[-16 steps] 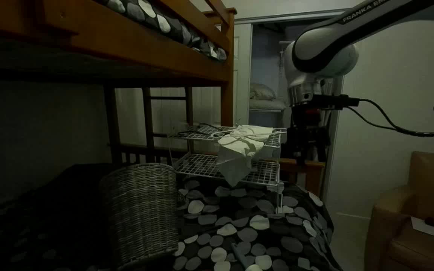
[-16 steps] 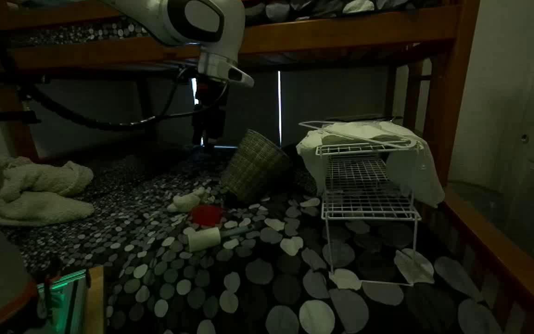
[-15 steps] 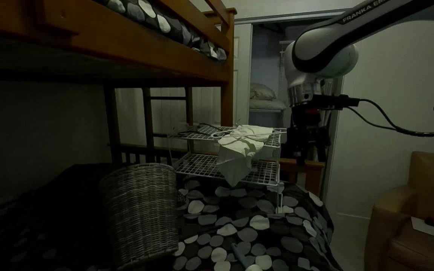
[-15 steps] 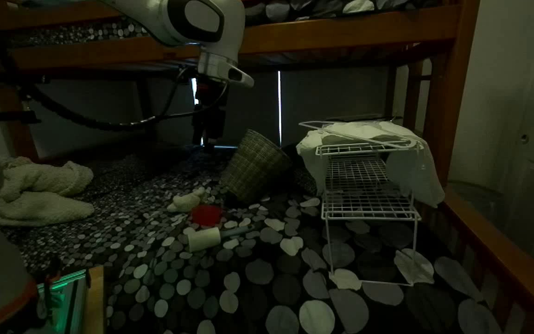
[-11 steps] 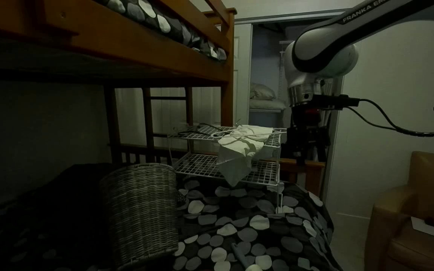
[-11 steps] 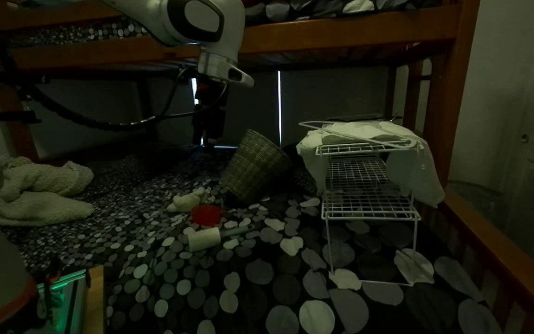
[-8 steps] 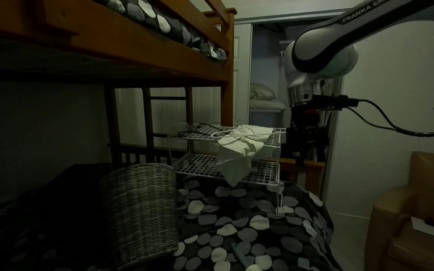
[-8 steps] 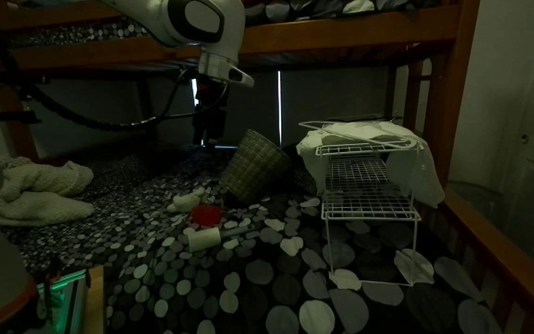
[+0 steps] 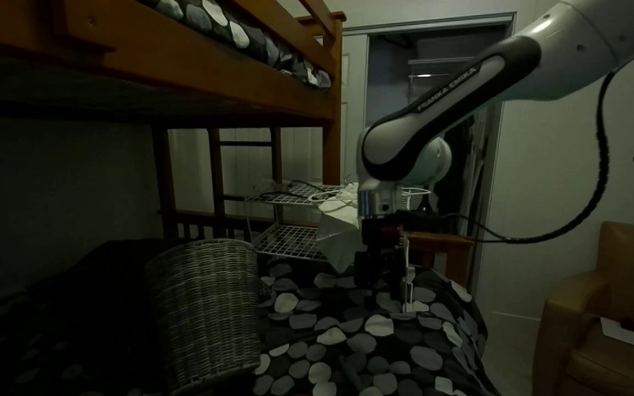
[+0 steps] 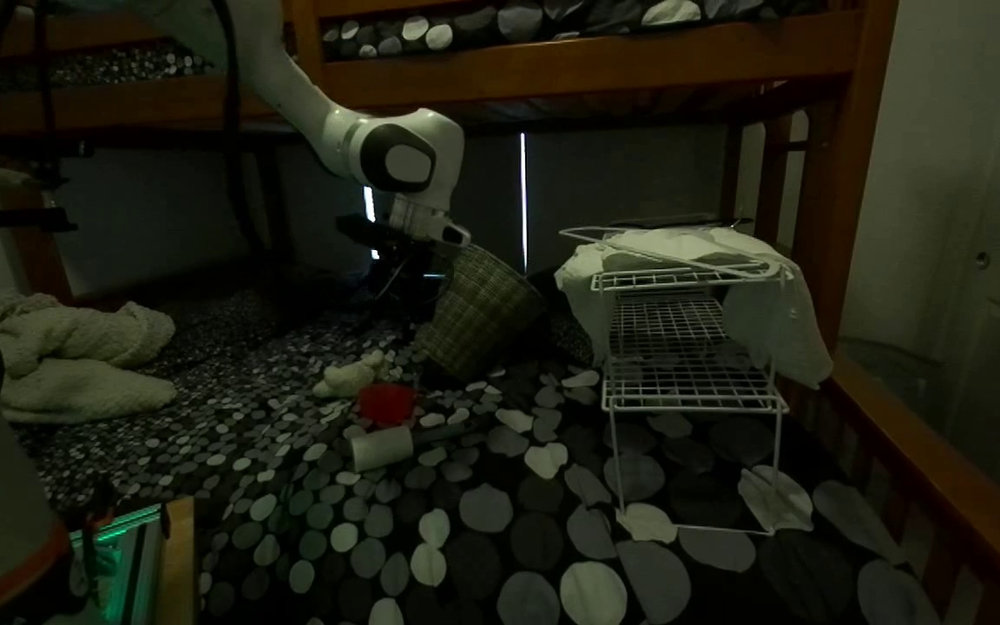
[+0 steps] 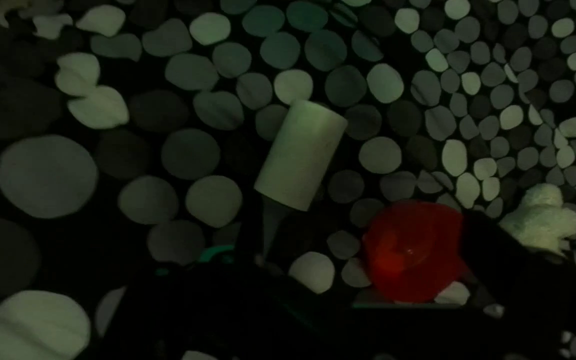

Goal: Remove the plush teddy bear and place it on the hanger on top of the shoe rack

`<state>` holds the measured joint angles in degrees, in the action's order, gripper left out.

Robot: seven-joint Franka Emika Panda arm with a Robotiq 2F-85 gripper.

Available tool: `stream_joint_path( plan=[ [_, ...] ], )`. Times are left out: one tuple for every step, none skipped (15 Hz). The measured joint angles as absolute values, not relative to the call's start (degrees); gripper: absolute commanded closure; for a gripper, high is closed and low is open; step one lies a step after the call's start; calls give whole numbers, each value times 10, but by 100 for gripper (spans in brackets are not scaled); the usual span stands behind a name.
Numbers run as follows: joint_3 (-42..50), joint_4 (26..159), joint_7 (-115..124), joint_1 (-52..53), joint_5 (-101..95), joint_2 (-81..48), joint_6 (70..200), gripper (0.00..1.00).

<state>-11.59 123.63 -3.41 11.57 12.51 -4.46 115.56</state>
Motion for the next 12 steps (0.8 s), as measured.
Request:
stream_joint_path(
  plan=[
    [-129, 1219, -41, 128, 121, -74, 1166, 0],
    [-137, 1202, -44, 138, 118, -98, 1170, 0],
    [-141, 1188, -45, 144, 116, -115, 1170, 0],
    [-142, 1179, -47, 146, 115, -125, 1170, 0],
    [-141, 1175, -50, 145, 114, -128, 1170, 0],
    [-140, 1173, -54, 142, 114, -128, 1170, 0],
    [-139, 1171, -57, 140, 114, -128, 1170, 0],
    [-139, 1171, -58, 140, 114, -128, 1170, 0],
    [-139, 1170, -58, 140, 114, -128, 1170, 0],
    [-139, 1170, -58, 140, 114, -128, 1170, 0],
    [-139, 1170, -58, 140, 114, -129, 1170, 0],
    [-142, 1169, -65, 141, 116, -130, 1174, 0]
  ],
)
